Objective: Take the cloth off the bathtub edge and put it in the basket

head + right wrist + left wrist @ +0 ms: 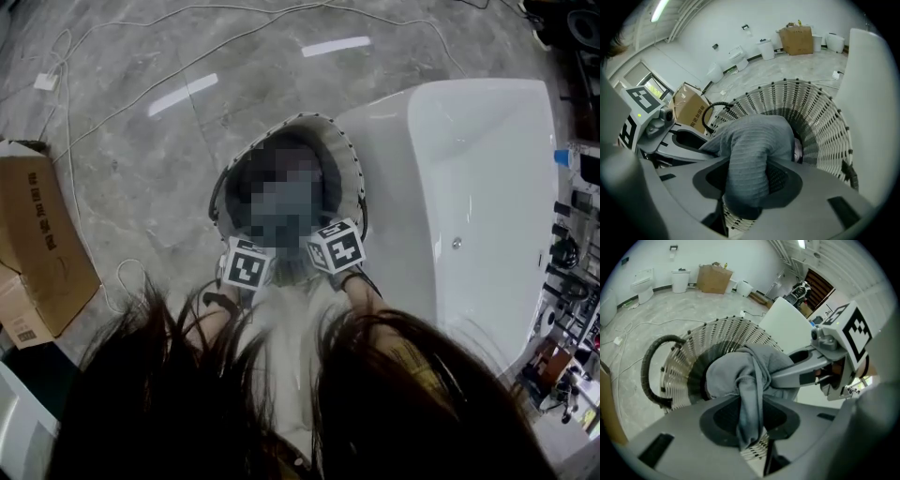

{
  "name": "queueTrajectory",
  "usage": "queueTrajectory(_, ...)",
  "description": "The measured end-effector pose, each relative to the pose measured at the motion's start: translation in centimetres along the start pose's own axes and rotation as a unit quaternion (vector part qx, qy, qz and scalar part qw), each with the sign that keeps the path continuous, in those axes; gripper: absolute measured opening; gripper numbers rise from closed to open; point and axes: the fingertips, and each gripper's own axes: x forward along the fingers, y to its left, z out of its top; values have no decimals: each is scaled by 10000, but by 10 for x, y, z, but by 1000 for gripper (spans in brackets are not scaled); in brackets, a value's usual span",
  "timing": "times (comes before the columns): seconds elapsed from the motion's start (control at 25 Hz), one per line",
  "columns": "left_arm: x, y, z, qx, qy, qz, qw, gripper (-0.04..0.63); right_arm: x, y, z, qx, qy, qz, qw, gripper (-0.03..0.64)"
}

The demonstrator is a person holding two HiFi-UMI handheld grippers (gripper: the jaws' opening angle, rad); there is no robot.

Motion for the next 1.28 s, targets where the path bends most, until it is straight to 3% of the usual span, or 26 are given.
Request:
queueTrajectory(0.68,57,27,0,211,464,133,9986,103,48,-36,-10,291,228,3,9993,191)
queueTrajectory(0.92,58,45,-6,6,547,427,9976,104,50,-43,-14,319,373,-37,9988,195)
queueTrajectory(1.08,56,51,-4,189,525,539,9970,104,50,-41,-9,443,370,50,9983,206)
queueTrajectory(1.28,55,43,-2,130,514,379,9979,142,50,-33,-8,339,426,108,9985,213)
